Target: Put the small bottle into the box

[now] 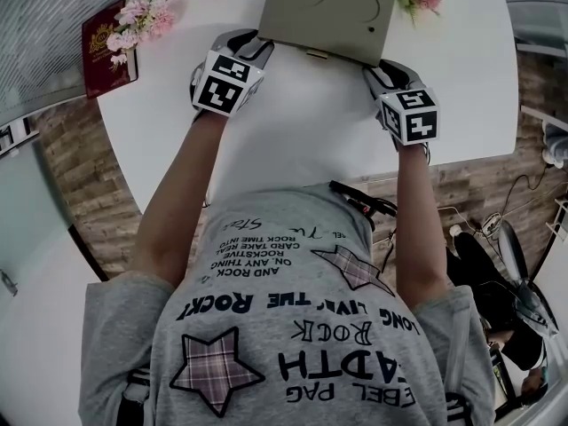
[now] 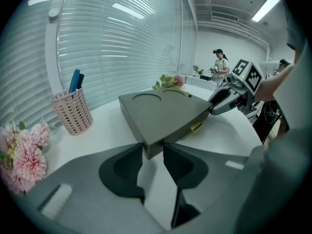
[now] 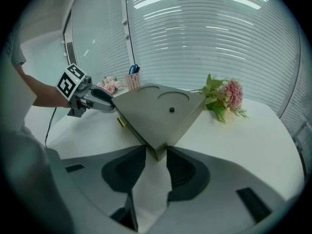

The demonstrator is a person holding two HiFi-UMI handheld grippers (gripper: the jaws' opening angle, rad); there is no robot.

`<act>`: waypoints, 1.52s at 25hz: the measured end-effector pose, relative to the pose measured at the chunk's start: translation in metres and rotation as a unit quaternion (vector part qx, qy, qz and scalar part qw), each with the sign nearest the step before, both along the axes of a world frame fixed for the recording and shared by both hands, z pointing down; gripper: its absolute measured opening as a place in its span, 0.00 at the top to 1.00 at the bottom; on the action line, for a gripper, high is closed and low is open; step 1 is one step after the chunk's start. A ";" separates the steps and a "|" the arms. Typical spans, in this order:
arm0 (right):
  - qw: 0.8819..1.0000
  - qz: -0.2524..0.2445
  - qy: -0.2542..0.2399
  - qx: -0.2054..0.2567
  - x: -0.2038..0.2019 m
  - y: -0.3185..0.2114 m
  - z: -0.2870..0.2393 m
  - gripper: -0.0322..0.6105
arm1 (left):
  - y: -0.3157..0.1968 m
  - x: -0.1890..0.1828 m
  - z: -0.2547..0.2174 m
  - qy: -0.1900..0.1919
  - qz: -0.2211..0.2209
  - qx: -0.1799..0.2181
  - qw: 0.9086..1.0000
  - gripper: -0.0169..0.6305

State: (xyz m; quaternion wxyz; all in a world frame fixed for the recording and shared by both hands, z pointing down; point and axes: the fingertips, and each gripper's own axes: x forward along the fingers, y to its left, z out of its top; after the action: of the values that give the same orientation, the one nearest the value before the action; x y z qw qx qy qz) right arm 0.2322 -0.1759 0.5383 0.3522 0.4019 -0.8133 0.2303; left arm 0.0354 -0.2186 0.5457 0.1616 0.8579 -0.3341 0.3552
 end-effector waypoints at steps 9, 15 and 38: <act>1.000 0.016 -0.016 -0.009 0.003 0.000 0.000 0.76 | 0.000 0.001 0.000 0.001 -0.011 -0.002 1.000 0.77; 1.000 0.025 -0.010 -0.004 0.001 -0.001 0.000 0.76 | -0.001 -0.001 0.000 -0.001 -0.020 -0.003 1.000 0.77; 0.999 0.023 -0.008 0.027 0.002 0.018 -0.033 0.85 | 0.001 -0.016 -0.035 0.033 -0.040 0.030 0.998 0.89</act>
State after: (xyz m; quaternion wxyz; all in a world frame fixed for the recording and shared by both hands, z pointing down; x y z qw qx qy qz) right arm 0.2346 -0.1575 0.5048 0.3291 0.4283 -0.8123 0.2201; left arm 0.0190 -0.2181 0.5110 0.1610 0.8595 -0.3735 0.3095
